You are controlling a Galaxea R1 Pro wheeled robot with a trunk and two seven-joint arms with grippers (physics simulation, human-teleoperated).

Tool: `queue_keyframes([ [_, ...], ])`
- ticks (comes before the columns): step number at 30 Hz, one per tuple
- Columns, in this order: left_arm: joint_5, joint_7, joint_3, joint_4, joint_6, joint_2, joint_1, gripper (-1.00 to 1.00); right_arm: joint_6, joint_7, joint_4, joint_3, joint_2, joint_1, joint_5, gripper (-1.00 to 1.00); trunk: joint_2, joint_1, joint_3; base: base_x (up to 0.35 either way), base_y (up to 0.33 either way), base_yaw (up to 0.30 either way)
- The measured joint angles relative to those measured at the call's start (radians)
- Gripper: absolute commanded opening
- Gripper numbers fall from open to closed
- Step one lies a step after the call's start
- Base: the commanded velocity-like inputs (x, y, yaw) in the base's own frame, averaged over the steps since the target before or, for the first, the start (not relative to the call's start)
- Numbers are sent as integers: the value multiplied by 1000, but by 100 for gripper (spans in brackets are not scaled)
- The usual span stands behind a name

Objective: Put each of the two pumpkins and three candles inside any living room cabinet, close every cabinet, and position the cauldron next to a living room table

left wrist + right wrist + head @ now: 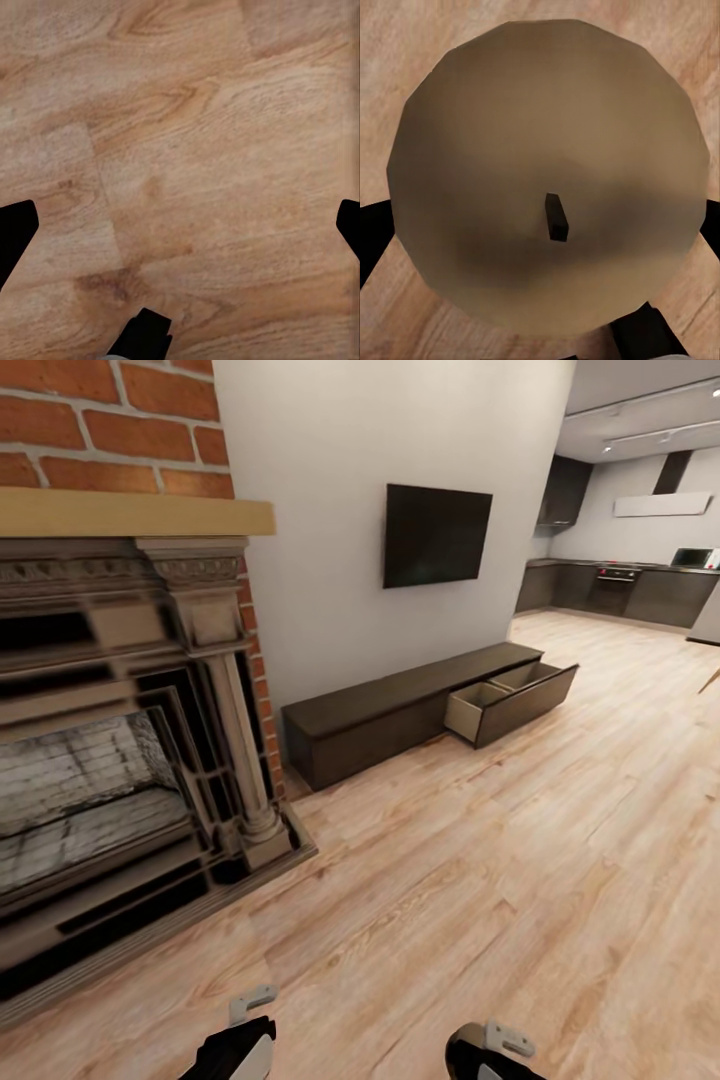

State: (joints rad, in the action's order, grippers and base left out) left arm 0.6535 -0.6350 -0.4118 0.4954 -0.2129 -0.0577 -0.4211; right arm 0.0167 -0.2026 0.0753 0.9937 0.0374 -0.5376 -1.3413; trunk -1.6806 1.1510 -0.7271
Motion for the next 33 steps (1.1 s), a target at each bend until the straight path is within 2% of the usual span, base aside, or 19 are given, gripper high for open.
queue_keyframes([
  [6,0,0,0,0,0,0,0,100,7,1,1,1,-2,0,-44,-100,0,0,0,325,0,0],
  [33,0,0,0,0,0,0,0,100,2,4,1,1,-2,0,-52,-100,0,0,0,323,0,0],
])
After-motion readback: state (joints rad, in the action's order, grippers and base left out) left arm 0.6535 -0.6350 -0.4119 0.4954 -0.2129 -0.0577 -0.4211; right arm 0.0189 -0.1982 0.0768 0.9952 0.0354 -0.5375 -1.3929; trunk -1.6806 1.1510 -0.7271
